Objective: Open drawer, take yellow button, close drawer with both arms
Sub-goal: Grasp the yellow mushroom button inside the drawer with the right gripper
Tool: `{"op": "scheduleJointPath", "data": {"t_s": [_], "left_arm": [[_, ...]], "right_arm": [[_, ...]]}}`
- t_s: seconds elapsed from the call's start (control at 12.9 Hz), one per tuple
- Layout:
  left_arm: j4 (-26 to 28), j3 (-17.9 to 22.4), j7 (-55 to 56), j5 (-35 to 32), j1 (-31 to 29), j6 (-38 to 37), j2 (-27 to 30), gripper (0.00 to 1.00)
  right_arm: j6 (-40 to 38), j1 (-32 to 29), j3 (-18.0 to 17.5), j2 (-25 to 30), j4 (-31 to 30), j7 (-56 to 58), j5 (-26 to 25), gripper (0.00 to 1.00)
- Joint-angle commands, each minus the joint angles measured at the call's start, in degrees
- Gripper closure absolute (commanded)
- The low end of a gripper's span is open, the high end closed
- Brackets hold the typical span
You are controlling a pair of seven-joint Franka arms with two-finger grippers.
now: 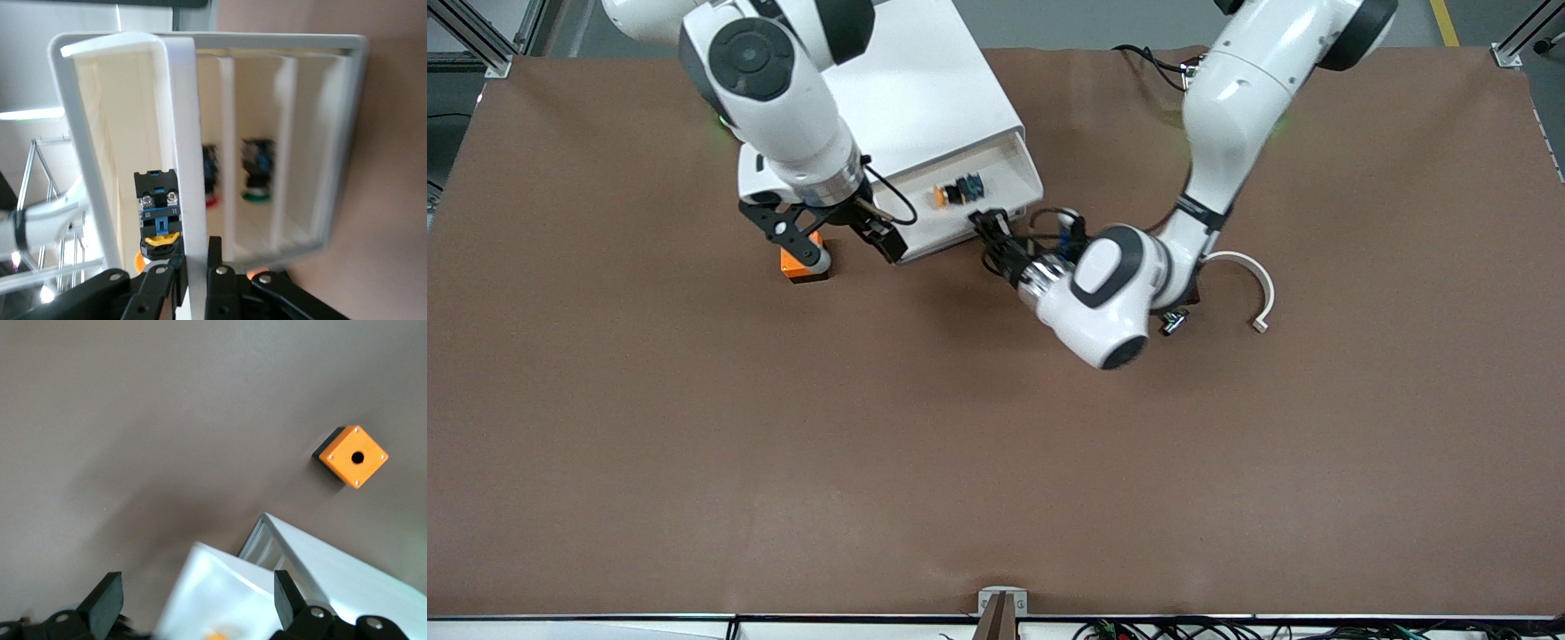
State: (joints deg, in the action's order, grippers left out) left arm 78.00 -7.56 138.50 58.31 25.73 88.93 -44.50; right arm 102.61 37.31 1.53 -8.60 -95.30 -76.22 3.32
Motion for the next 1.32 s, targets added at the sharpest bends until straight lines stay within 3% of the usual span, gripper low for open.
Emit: {"op": "scheduleJointPath", "data": {"t_s": [0.0,0.15,0.23,0.39,0.46,0.77,1.01,1.24], "left_arm": [[-1.45,0.35,-4.28,-0.21,-5.77,-1.83,0.11,1.00],[-3.37,2.89,-4.91,-0.74,-6.22,-1.83,0.11,1.00],[-3.82,4.03,-5.34,-0.65,-6.22,-1.48,0.11,0.91],[-3.82,4.39,-8.67,-0.65,-6.14,-0.42,0.11,0.11],[-3.82,5.00,-8.77,-0.74,-6.05,-0.34,0.29,0.00],[-5.40,10.26,-17.44,-1.26,-5.69,-0.25,0.38,0.00],[-5.67,12.56,-28.25,-9.49,-5.78,0.88,0.46,0.00],[-6.90,13.97,-34.78,-15.05,-5.61,10.61,0.82,0.00]], "right_arm": [[1.18,3.63,0.67,0.42,-0.59,-6.55,-2.26,0.00],[2.50,6.62,0.67,0.07,-0.59,-12.34,-3.84,0.00],[3.55,8.37,0.67,-1.06,-0.51,-16.20,-4.28,0.00],[5.57,11.37,0.67,-2.56,-0.15,-22.28,-5.16,0.00],[6.80,12.77,0.75,-3.78,0.28,-25.09,-5.25,0.00],[6.99,15.42,0.67,-10.55,5.37,-32.32,-6.75,0.00],[6.90,14.98,0.75,-13.63,7.49,-34.17,-6.40,0.00],[7.16,14.37,0.84,-15.74,8.89,-34.88,-6.13,0.00]]}}
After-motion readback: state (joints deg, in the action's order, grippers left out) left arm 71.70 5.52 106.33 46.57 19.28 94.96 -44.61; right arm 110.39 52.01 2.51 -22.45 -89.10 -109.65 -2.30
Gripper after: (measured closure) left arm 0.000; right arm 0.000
